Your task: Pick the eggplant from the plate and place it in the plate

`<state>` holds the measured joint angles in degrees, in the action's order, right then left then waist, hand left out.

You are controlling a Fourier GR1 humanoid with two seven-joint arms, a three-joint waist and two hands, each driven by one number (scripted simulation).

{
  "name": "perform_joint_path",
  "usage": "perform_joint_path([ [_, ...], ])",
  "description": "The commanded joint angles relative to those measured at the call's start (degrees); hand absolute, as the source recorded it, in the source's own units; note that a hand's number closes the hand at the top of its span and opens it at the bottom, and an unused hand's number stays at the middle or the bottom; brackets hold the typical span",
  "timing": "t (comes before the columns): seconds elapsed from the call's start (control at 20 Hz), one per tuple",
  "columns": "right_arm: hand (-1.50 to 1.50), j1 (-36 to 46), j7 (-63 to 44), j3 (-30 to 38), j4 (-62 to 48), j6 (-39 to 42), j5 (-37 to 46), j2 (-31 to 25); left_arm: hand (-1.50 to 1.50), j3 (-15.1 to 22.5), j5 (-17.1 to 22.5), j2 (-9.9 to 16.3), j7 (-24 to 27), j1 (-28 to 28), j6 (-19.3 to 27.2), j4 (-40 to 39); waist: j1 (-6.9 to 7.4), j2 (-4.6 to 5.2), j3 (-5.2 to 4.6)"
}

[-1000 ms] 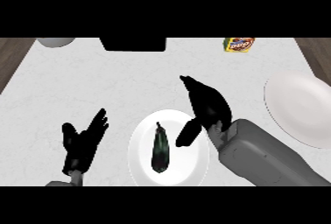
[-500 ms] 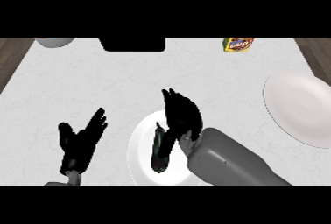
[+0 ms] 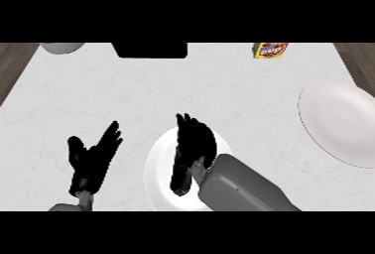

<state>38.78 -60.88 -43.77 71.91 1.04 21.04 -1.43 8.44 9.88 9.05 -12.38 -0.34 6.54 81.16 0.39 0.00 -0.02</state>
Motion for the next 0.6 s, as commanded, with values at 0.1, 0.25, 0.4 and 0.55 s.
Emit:
perform_joint_path([
  [0.1,-1.5,-0.3,-1.62,0.81,-4.63,0.19,3.07,1.38,0.0,0.07,-0.31,0.45,-2.8,2.5,-0.39,5.88,0.11,-0.06,0.02],
  [0.25,-1.5,-0.01,-6.35,-3.47,-4.04,-0.25,3.35,1.4,0.0,-1.58,-0.93,-0.92,3.17,-0.89,-1.33,-4.03,-0.17,0.02,-0.02],
  [0.4,-1.5,2.46,-5.56,-1.76,-6.82,2.23,2.63,1.4,0.0,-1.23,0.01,-0.22,3.19,3.12,-3.35,-0.84,0.11,-0.01,-0.01],
  [0.55,-1.5,-0.43,-2.28,-5.37,-10.58,-3.04,3.14,1.41,0.0,-1.55,-0.68,-0.55,-2.01,0.58,-0.98,2.46,0.28,0.03,0.02],
])
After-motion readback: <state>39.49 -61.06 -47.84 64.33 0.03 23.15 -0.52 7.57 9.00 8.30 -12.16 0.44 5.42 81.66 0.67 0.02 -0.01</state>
